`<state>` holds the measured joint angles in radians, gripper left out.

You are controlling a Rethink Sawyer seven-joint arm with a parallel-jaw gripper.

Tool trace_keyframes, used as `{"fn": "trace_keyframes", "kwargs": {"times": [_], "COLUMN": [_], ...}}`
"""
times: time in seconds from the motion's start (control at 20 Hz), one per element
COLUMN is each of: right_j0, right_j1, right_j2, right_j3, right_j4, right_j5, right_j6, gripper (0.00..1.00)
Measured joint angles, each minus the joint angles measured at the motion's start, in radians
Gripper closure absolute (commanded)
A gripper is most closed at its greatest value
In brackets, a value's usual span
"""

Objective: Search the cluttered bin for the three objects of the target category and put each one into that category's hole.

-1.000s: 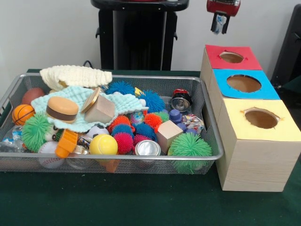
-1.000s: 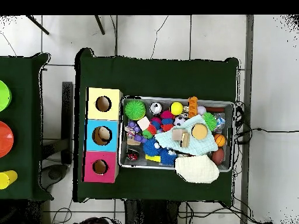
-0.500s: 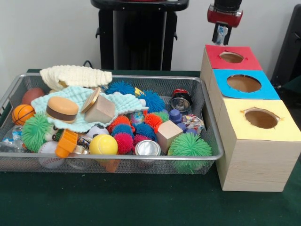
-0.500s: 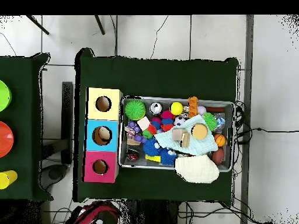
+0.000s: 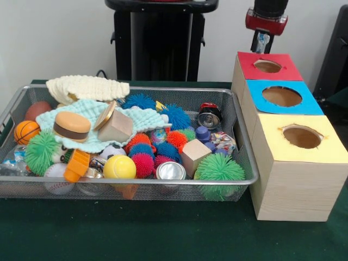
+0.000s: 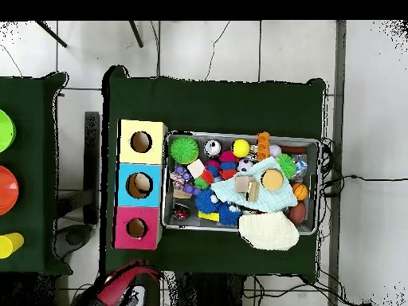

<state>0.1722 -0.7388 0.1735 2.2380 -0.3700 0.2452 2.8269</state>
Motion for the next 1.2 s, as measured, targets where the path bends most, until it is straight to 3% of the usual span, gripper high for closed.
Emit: {"fn": "trace_keyframes", "kwargs": {"times": [0.65, 1.2], "right_j0": [-0.04, -0.048], "right_j1": [-0.109, -0.105], "right_j2": [0.133, 0.187], "right_j3": [-0.019, -0.16], "right_j4": [0.032, 0.042], "right_j5": [0.204, 0.302], "right_j6": [0.0, 0.0], "gripper": [1.0, 1.0]}}
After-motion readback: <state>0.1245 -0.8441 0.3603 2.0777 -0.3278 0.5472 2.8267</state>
